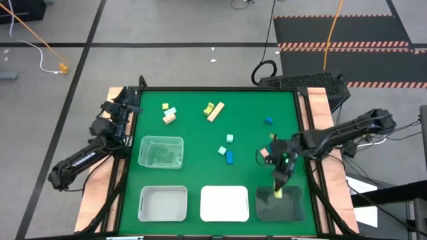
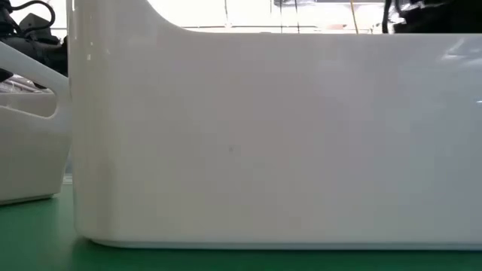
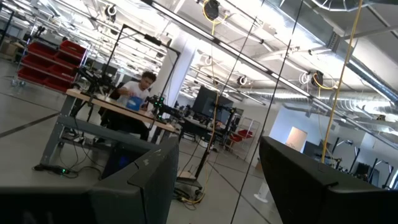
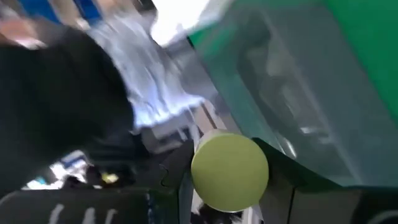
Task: Sort & place blocks by color
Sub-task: Put the right green block into the black bin, then put the top left pink block into the white bin
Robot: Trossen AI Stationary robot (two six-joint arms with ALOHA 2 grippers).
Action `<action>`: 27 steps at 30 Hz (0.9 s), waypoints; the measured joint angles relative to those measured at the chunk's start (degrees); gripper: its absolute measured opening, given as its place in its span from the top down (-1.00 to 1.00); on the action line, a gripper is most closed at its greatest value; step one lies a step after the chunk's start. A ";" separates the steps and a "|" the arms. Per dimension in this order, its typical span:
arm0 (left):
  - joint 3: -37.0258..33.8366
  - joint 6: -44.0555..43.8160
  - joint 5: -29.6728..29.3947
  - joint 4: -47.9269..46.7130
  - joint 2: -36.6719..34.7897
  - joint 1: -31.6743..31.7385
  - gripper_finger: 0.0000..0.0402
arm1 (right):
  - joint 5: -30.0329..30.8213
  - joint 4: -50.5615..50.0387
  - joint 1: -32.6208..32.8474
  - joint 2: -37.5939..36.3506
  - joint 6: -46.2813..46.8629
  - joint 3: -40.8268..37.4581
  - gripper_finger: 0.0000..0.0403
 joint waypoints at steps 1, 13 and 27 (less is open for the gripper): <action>-0.02 0.00 -0.02 0.00 0.02 0.00 -0.12 | 0.04 0.16 1.34 0.82 0.01 0.00 0.45; -0.01 0.00 -0.02 -0.01 0.00 0.00 -0.12 | 0.25 0.79 9.53 5.84 0.21 0.02 0.36; 0.00 0.00 -0.01 0.00 0.01 0.00 -0.12 | 0.04 0.84 11.03 6.45 -1.25 0.02 -0.04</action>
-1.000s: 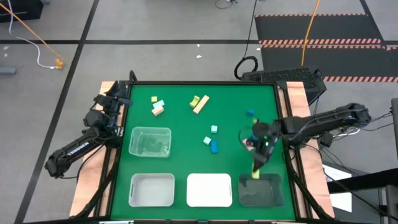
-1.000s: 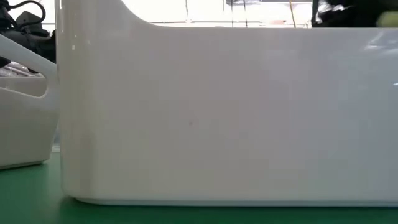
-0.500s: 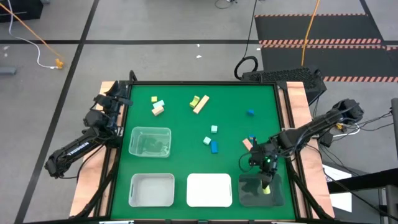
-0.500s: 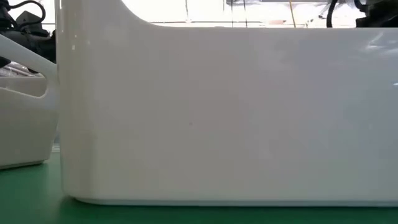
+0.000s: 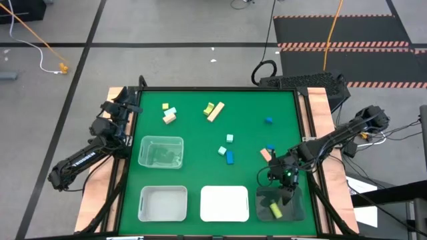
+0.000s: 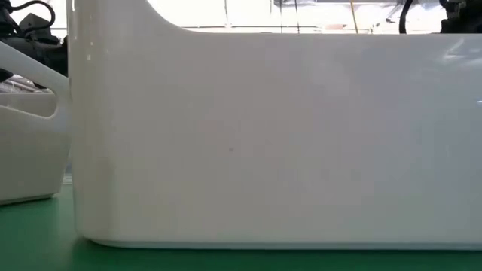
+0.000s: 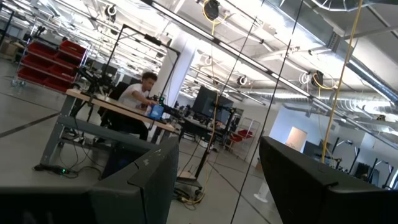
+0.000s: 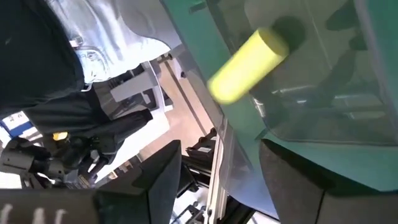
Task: Sort & place blocks by color
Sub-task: Put the top left pink block into the white bin
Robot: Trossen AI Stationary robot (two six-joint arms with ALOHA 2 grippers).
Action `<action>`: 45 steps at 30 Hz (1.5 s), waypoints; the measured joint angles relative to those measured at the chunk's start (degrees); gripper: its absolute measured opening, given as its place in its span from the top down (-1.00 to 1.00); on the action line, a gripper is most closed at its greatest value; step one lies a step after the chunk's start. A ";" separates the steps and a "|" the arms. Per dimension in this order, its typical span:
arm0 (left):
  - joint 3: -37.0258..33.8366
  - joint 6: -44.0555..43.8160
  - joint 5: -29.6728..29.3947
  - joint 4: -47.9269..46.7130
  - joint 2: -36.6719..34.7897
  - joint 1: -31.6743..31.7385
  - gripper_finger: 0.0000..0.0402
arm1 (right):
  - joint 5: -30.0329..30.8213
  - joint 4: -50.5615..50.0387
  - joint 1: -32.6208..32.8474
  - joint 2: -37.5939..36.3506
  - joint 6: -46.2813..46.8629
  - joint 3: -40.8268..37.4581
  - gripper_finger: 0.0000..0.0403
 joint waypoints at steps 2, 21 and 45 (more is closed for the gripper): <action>0.00 0.00 0.01 -0.02 0.01 0.00 -0.12 | 0.01 1.08 -0.01 0.00 -0.55 0.00 -0.05; 0.00 -1.93 -0.01 4.77 0.01 0.00 -0.12 | 13.91 19.82 -0.03 -0.02 -4.92 0.00 -0.02; 0.00 -25.12 2.14 15.09 0.01 0.11 -0.12 | 24.27 19.82 -6.11 -0.72 -14.60 0.00 -0.02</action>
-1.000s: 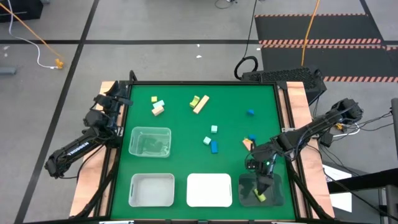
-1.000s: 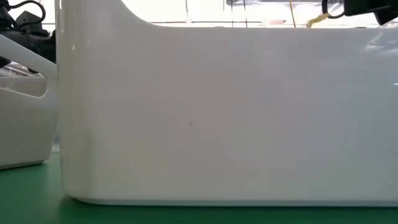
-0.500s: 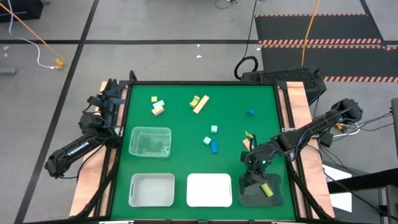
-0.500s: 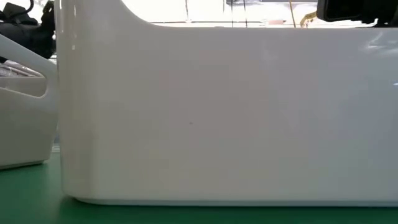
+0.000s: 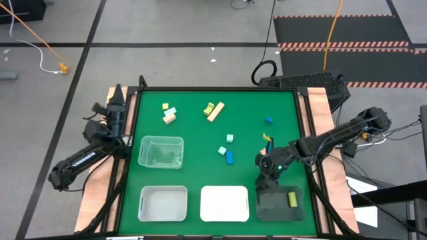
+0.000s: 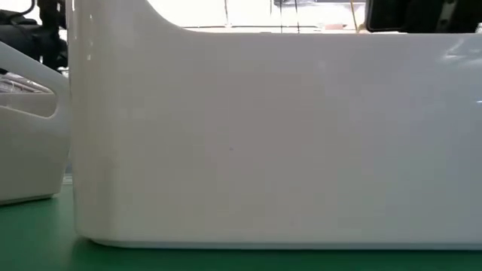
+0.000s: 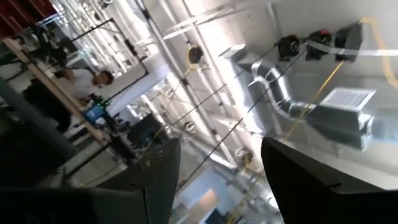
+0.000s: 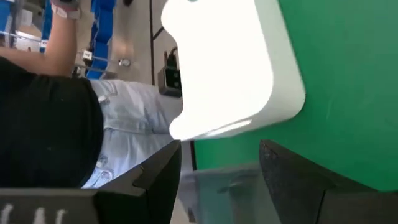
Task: Sort & place blocks by color
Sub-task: Put the top left pink block into the white bin
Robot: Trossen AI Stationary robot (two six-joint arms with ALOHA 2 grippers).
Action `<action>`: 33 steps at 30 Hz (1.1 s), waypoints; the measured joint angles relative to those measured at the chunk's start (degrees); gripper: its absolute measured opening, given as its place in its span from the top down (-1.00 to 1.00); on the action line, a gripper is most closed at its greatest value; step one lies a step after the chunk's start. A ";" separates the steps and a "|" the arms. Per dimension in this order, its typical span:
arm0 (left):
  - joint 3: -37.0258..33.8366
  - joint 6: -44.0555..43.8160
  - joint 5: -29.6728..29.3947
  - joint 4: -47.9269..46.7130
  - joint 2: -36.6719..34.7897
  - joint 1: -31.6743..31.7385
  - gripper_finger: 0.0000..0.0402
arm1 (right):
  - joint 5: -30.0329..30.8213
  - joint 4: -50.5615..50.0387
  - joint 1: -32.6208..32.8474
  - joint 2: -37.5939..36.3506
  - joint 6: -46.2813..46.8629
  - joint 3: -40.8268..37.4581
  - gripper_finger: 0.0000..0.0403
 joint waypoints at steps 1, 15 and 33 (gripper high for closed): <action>0.00 -0.62 1.28 0.90 0.00 0.00 -0.12 | 0.02 -0.07 -0.85 -0.42 -0.78 0.00 -0.02; 16.21 0.48 25.48 -13.58 12.37 -0.01 -0.12 | 4.14 -0.02 -20.79 -5.95 -15.12 0.00 -0.02; 44.17 13.71 27.55 -43.01 47.35 -0.02 -0.12 | 16.50 7.11 -43.10 -2.03 -24.50 0.00 -0.07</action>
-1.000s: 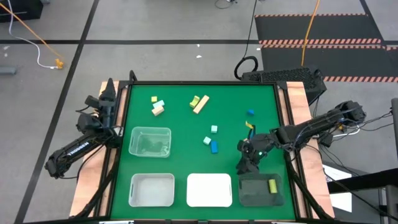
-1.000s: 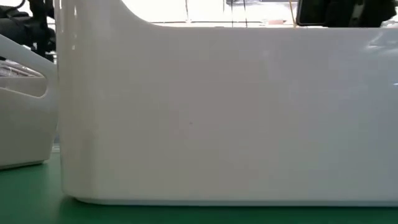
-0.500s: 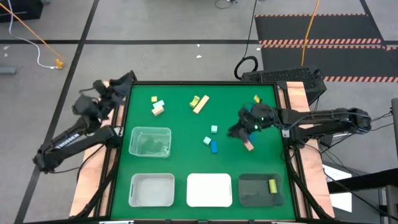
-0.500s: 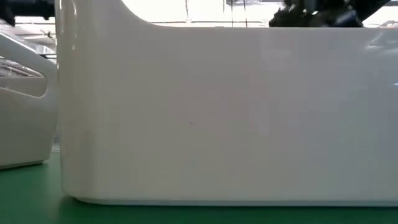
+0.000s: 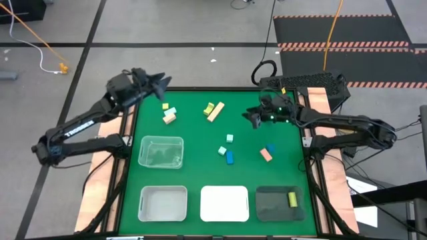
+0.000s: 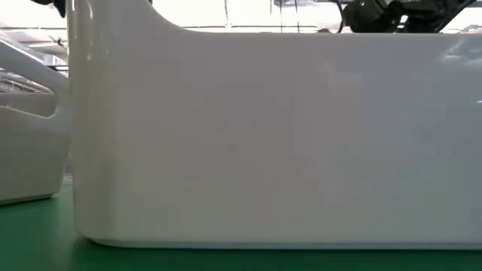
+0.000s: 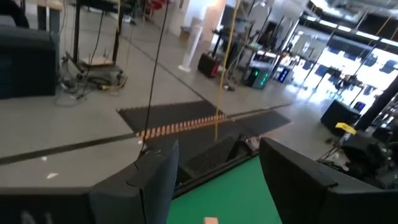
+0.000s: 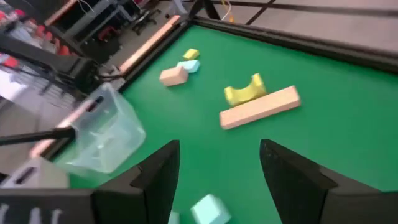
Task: Sort & place blocks by color
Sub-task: Put the top left pink block into the white bin
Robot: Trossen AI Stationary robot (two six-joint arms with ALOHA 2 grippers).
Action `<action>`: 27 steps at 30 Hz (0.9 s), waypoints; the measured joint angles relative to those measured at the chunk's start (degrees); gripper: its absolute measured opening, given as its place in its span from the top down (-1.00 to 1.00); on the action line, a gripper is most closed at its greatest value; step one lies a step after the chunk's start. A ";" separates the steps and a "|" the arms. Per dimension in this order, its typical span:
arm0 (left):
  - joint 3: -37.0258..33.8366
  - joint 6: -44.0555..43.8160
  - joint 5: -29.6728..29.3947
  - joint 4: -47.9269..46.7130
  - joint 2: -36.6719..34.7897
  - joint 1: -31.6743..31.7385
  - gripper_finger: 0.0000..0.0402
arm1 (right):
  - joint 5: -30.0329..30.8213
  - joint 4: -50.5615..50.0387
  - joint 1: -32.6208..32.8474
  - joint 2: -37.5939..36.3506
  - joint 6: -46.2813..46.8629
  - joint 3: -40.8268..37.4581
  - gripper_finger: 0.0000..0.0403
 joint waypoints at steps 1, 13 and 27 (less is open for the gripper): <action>0.78 0.00 -0.01 -0.34 1.21 -0.01 -0.12 | 0.00 0.13 -0.63 0.52 -1.08 0.01 -0.07; 9.81 -1.81 -1.96 -22.90 13.87 0.02 -0.12 | -0.22 0.53 -5.58 5.26 -15.72 6.29 -0.07; 12.49 -6.46 0.24 -49.01 29.44 0.10 -0.12 | -0.46 0.45 -8.37 5.24 -16.51 7.76 -0.07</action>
